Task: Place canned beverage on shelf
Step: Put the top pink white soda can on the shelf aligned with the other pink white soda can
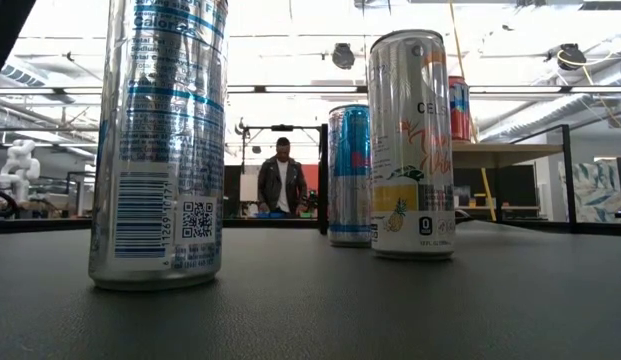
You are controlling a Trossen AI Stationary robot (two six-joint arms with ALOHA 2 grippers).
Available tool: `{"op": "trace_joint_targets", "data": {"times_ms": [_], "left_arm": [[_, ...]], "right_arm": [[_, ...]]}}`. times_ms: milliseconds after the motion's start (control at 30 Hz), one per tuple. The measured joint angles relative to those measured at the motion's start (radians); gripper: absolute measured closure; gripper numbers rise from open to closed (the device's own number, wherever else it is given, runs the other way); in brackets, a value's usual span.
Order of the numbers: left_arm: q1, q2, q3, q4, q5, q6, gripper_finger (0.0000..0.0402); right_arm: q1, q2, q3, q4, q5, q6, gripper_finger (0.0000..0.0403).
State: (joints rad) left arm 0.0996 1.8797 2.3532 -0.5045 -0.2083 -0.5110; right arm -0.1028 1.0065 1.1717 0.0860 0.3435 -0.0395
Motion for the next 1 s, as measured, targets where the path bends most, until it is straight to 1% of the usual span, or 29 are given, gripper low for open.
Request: {"op": "trace_joint_targets", "data": {"times_ms": [133, 267, 400, 500, 667, 767, 1000], "left_arm": [[0.006, 0.007, 0.001, 0.012, -0.017, 0.053, 0.0002], [0.006, 0.019, 0.001, 0.072, -0.026, 0.125, 0.0002], [0.012, 0.028, 0.002, 0.117, -0.038, 0.124, 0.0002], [0.020, 0.033, 0.002, 0.114, -0.041, 0.100, 0.0002], [0.019, 0.050, 0.002, 0.124, -0.044, 0.101, 0.0002], [0.019, 0.065, 0.002, 0.129, -0.053, 0.106, 0.0002], [0.018, 0.068, 0.001, 0.132, -0.068, 0.098, 0.0002]], "right_arm": [[0.000, 0.006, 0.000, -0.001, 0.000, 0.000, 0.0124], [0.000, 0.008, 0.000, -0.017, 0.000, 0.000, 0.0124], [0.000, 0.008, 0.002, -0.030, 0.007, -0.001, 0.0124], [0.000, 0.009, 0.002, -0.044, 0.027, -0.009, 0.0124], [0.000, 0.008, 0.002, -0.057, 0.031, -0.033, 0.0124], [0.000, 0.012, 0.002, -0.067, 0.055, -0.037, 0.0124], [0.000, 0.012, 0.002, -0.070, 0.053, -0.045, 0.0124]]}}
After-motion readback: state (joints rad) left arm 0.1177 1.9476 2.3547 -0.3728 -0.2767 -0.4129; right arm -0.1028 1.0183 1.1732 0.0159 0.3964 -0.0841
